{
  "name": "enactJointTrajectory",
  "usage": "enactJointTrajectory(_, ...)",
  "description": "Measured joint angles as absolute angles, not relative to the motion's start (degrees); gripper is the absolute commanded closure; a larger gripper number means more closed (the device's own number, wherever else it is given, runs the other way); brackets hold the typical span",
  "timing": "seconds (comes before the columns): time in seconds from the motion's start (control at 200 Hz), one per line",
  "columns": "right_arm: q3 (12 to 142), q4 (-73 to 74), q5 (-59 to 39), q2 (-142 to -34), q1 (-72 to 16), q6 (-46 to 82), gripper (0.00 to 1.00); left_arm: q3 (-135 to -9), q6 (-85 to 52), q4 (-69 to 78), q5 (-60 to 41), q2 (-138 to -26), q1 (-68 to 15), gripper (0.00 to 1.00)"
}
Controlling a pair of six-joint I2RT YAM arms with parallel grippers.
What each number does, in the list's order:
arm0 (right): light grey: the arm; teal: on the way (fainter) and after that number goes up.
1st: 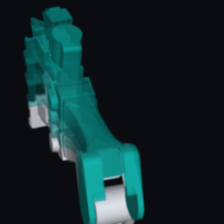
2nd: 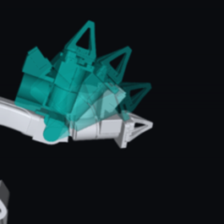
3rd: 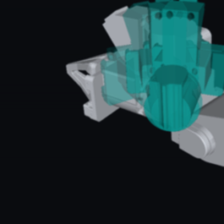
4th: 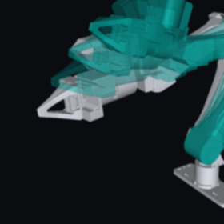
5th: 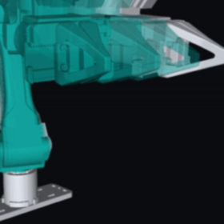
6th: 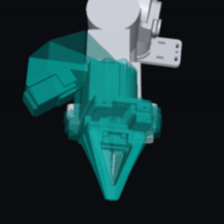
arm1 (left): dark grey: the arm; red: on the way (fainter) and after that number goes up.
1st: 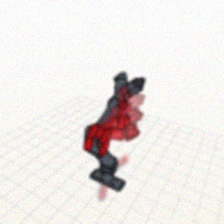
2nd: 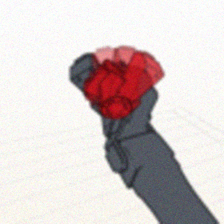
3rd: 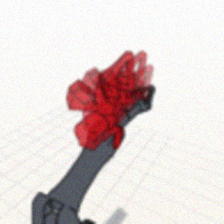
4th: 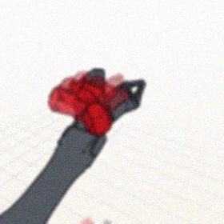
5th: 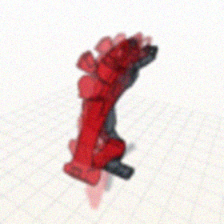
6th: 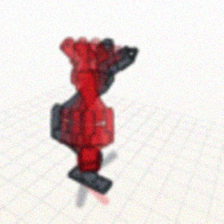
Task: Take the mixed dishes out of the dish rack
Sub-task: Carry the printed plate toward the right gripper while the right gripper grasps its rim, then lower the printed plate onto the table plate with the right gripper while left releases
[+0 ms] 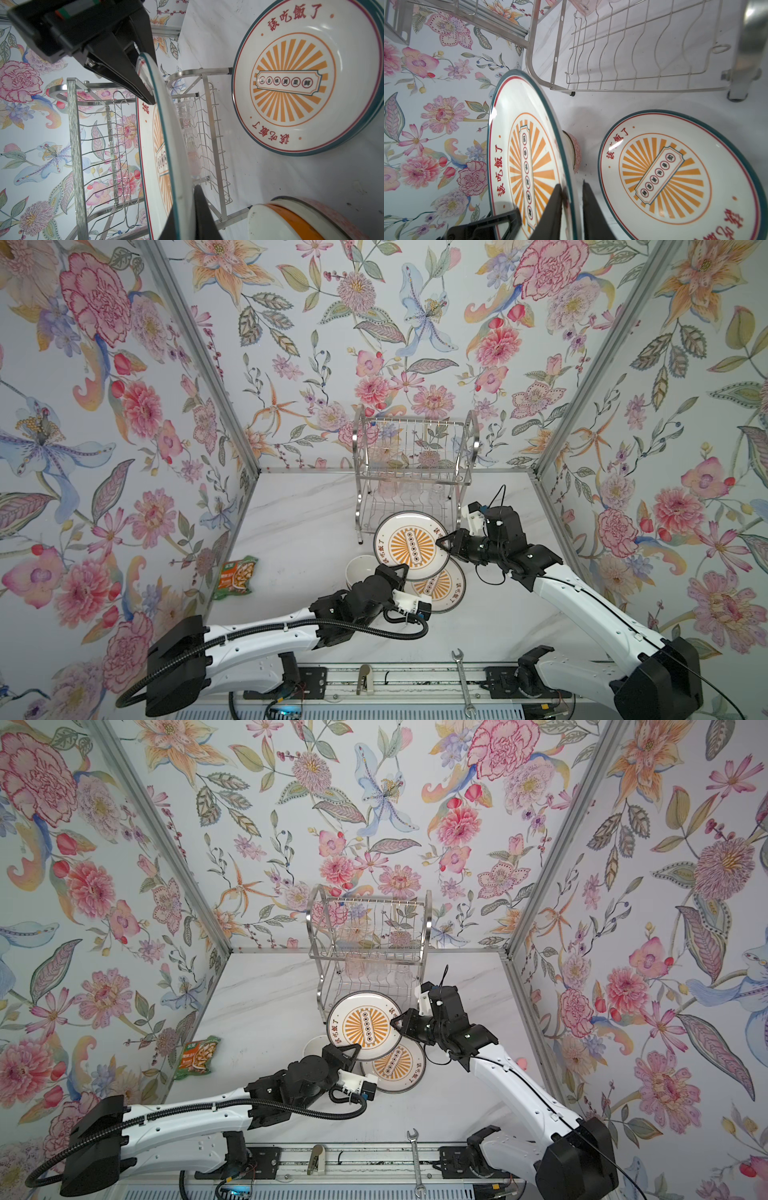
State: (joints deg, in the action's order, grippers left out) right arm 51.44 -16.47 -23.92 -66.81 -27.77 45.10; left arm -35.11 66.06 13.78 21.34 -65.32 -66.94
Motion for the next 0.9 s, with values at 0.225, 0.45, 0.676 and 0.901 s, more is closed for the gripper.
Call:
enactJointTrajectory(0.225, 52.29, -14.57, -26.17, -66.5, -26.81, 46.35, 1.0, -34.5, 64.07, 16.84, 22.72, -65.32, -66.94, 0.85)
enactJointTrajectory(0.45, 50.78, -15.55, -23.51, -62.96, -24.71, 46.22, 1.0, -34.35, 65.45, 19.7, 23.24, -65.12, -67.11, 0.01)
enactJointTrajectory(0.676, 45.93, -17.91, -17.34, -55.33, -20.49, 44.73, 1.0, -34.24, 59.96, 17.74, 23.14, -58.72, -67.13, 0.01)
enactJointTrajectory(0.901, 41.6, -23.75, -11.79, -50.09, -19.4, 41.71, 1.0, -34.3, 43.86, 11.73, 21.39, -47.09, -66.04, 0.01)
